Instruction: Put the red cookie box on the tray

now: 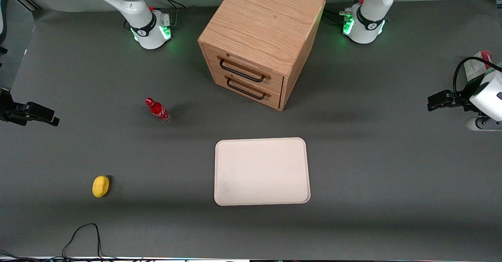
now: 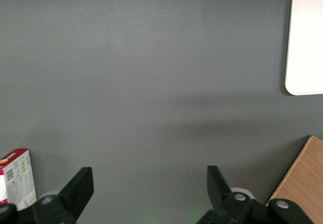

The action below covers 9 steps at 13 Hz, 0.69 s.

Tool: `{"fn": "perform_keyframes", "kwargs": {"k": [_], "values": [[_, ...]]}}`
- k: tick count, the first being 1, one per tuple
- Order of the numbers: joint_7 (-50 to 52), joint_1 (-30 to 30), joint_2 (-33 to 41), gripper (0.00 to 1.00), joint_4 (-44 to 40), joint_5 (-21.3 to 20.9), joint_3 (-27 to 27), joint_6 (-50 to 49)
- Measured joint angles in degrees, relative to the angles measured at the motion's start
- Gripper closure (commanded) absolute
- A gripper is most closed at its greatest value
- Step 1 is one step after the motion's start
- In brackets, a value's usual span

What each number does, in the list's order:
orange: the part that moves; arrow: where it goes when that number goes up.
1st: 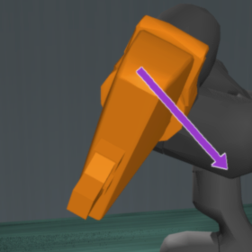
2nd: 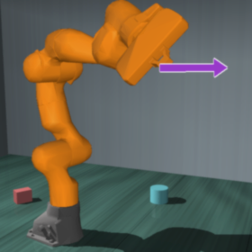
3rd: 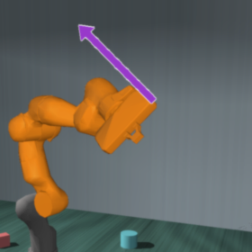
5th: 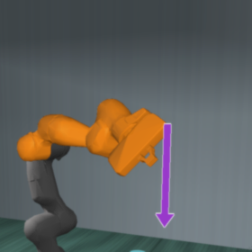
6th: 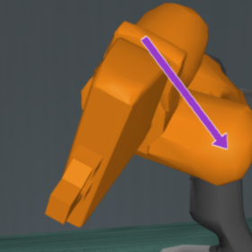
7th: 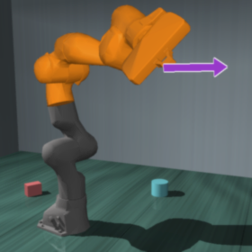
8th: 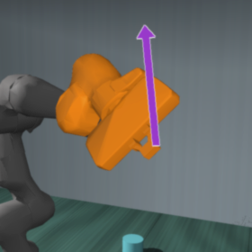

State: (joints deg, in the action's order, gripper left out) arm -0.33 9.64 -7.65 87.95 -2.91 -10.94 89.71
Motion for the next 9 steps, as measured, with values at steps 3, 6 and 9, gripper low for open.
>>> {"fn": "perform_keyframes", "kwargs": {"k": [3,6,9], "values": [[-1.5,0.0,-0.1,0.0,0.0,0.0,0.2,0.6],[-1.7,0.1,-0.7,0.0,0.1,0.0,1.5,-0.9],[-3.6,0.7,-0.9,0.0,1.1,-0.5,7.9,-3.7]]}}
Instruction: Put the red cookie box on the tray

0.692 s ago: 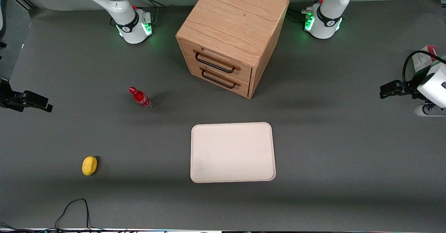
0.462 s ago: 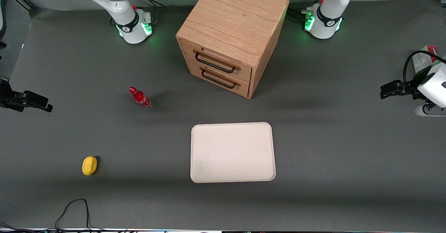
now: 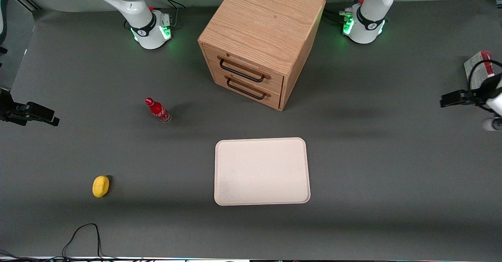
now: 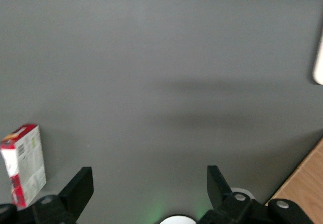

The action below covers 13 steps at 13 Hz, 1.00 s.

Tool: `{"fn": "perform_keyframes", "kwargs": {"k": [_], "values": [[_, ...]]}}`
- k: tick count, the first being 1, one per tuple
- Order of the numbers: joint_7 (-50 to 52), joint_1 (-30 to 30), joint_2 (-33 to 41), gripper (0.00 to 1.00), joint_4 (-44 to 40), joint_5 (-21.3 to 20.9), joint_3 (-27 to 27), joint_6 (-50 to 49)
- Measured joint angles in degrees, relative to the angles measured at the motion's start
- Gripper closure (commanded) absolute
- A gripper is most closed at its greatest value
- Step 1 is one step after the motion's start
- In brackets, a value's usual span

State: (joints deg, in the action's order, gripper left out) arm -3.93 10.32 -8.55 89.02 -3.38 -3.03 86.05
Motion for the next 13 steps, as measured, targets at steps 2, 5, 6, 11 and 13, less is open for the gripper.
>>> {"fn": "perform_keyframes", "kwargs": {"k": [2,5,6,11,13], "values": [[-7.1,0.5,0.1,0.01,3.0,-1.3,7.0,2.8],[-20.0,1.1,1.5,0.01,11.8,-3.2,16.6,12.7],[-23.3,1.4,2.2,0.02,15.5,-3.7,19.4,17.3],[-45.9,9.1,2.6,0.01,36.6,-4.2,28.3,48.8],[-48.7,11.6,2.1,0.01,42.1,-4.2,29.6,55.6]]}}
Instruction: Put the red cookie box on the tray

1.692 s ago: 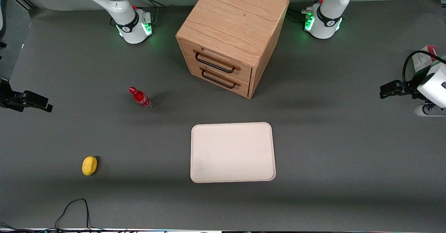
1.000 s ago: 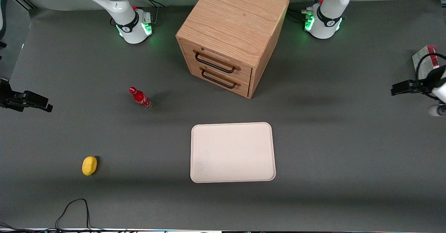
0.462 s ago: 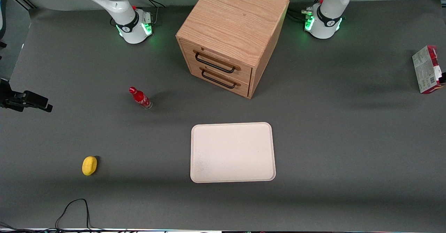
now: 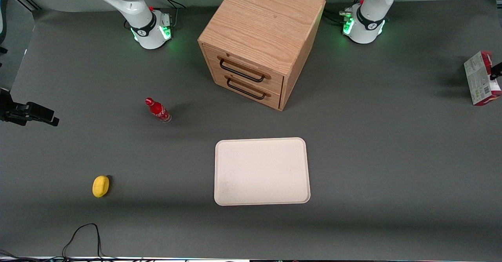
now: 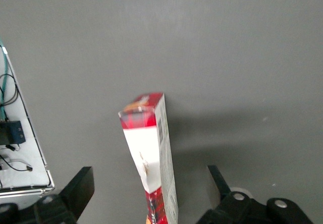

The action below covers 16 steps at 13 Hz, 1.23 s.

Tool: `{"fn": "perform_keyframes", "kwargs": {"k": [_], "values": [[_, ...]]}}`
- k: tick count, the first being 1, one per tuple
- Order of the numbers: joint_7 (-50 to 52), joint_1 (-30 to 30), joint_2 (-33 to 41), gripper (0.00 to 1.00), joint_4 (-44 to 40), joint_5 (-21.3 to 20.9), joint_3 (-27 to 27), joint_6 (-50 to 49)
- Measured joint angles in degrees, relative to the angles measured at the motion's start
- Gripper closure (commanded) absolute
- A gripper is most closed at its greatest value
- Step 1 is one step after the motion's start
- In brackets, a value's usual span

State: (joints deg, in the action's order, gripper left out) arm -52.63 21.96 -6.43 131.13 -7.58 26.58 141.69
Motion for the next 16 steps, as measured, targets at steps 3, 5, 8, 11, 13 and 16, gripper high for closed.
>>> {"fn": "perform_keyframes", "kwargs": {"k": [3,5,8,11,13,16], "values": [[-0.2,2.7,-4.6,0.05,2.0,0.1,0.1,8.2],[-0.2,3.4,-8.3,0.35,1.9,1.1,0.1,9.9],[-0.2,3.7,-9.9,1.0,1.6,2.9,0.1,8.1],[-0.2,3.7,-9.8,1.0,0.0,3.1,-0.4,4.2],[-0.3,3.6,-9.8,1.0,-1.5,3.1,-1.0,2.1],[-0.2,3.5,-9.4,1.0,-5.9,3.5,-5.7,-3.8]]}}
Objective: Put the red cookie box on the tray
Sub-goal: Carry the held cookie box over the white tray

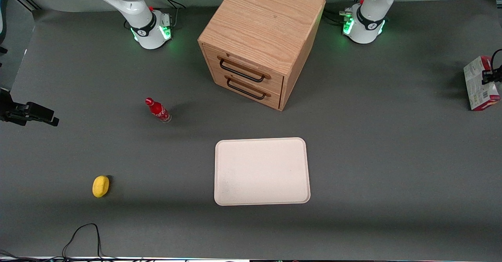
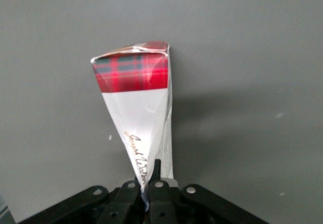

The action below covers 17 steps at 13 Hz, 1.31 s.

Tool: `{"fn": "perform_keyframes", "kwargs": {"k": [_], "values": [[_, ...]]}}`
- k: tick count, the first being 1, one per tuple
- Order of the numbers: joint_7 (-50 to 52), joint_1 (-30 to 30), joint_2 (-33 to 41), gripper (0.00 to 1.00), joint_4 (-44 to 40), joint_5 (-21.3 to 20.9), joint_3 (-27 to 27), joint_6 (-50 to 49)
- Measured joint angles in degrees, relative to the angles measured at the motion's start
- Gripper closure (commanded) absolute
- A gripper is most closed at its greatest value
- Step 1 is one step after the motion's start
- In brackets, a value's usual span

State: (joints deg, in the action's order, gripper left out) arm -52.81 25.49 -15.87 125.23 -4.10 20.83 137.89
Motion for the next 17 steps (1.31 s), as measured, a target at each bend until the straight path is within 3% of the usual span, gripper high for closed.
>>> {"fn": "perform_keyframes", "kwargs": {"k": [4,10,14,17], "values": [[8.8,-2.2,0.8,1.0,-10.8,0.9,-11.5,-12.3],[34.2,-12.4,1.0,1.0,-29.8,1.6,-25.6,-30.6],[56.5,-19.8,-1.2,1.0,-36.1,1.7,-32.6,-32.9],[68.9,-25.9,-8.0,1.0,-41.7,1.7,-34.5,-32.4]]}}
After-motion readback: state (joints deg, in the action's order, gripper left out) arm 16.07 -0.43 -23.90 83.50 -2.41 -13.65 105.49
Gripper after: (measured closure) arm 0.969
